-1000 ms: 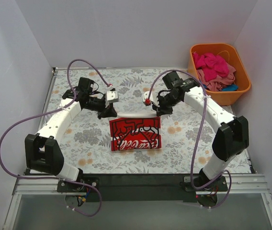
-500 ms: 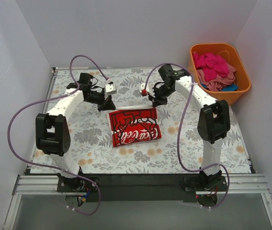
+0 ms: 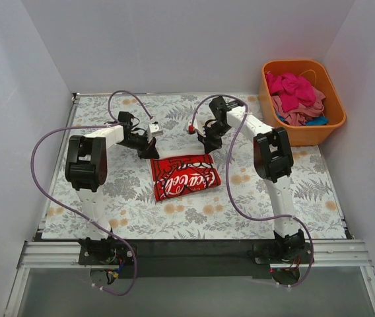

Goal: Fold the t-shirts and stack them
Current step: Fold the tshirt

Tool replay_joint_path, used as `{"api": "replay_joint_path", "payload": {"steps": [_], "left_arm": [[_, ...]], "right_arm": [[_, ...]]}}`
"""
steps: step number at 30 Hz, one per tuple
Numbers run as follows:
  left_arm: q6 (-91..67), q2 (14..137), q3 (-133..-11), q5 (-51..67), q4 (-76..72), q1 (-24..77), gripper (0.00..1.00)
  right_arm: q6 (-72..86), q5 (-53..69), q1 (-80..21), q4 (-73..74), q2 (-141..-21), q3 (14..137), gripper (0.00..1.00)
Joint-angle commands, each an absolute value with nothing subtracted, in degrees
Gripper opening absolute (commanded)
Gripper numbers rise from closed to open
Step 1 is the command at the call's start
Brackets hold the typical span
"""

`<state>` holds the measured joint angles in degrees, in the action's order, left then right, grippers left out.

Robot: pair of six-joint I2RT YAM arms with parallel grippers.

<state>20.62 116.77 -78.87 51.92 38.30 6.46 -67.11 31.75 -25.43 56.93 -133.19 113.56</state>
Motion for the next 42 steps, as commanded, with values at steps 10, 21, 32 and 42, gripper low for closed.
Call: {"api": "replay_joint_path", "payload": {"steps": [10, 21, 32, 42], "left_arm": [[19.59, 106.55, -64.26, 50.80, 36.30, 11.95, 0.00], [21.97, 91.94, -58.96, 53.96, 47.26, 12.48, 0.00], [20.83, 104.49, -69.51, 53.09, 46.06, 9.41, 0.00], [6.35, 111.36, -78.99, 51.33, 34.02, 5.28, 0.26]], "right_arm": [[-57.05, 38.05, -26.89, 53.62, -118.23, 88.10, 0.01], [-50.63, 41.75, -27.51, 56.15, -106.18, 80.05, 0.01], [-52.21, 39.46, -25.84, 59.15, -119.78, 94.12, 0.01], [-46.33, 39.46, -21.98, 57.39, -125.87, 105.81, 0.23]]}}
